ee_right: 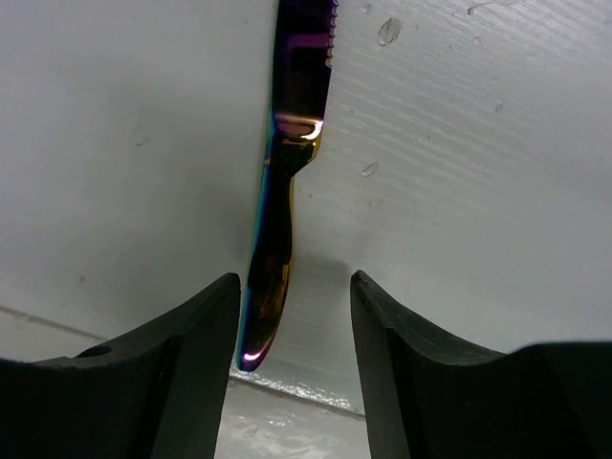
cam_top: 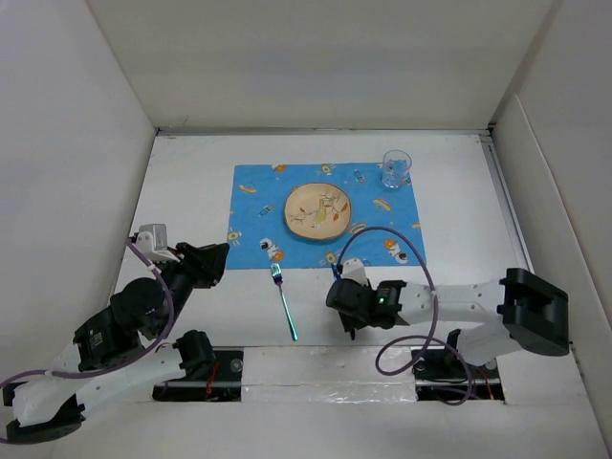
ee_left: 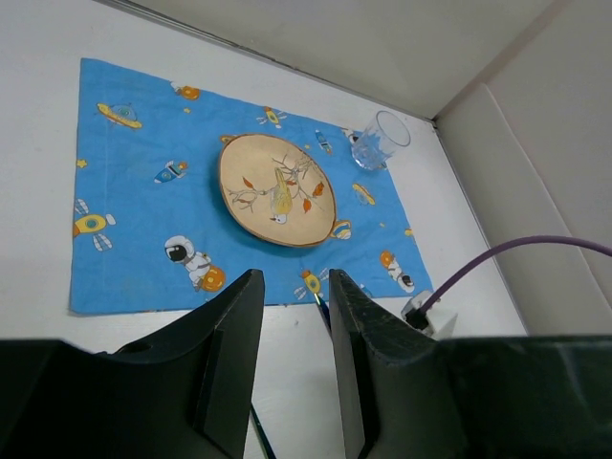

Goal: Set the dinner table for one person

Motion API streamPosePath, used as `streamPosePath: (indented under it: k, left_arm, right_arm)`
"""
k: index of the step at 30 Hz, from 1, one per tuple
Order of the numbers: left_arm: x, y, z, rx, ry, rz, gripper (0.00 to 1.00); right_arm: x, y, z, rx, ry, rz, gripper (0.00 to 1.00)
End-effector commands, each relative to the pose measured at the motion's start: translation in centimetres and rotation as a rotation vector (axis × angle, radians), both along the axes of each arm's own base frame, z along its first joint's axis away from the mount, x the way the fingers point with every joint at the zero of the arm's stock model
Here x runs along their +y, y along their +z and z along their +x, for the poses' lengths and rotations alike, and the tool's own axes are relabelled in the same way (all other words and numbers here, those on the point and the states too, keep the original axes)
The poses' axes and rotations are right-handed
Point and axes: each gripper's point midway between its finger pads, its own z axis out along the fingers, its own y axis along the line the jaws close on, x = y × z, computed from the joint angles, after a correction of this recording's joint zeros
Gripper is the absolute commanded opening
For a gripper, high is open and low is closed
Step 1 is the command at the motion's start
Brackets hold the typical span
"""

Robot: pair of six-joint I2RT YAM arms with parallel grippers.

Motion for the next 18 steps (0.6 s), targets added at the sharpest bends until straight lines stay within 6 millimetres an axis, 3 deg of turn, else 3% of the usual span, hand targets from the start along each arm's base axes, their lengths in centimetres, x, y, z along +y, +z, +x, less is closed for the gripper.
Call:
streamPosePath:
  k: [1,14,18]
  left_arm:
    - [0.0,0.8,0.0,-0.020,-0.002,-0.026,0.31]
    - [0.0,0.8,0.1,-0.021,0.001,-0.021,0.31]
    - [0.1,0.7,0.1,-0.021,0.006,-0.023,0.31]
  right_arm:
    - [2.1,0.9,1.4,-0.062,-0.019,0.043,0.55]
    - [2.4,-3.0,1.2,-0.015,-0.038,-0.026,0.45]
    - [2.1,-3.6,1.0,-0.002,-0.054,-0.038,0.37]
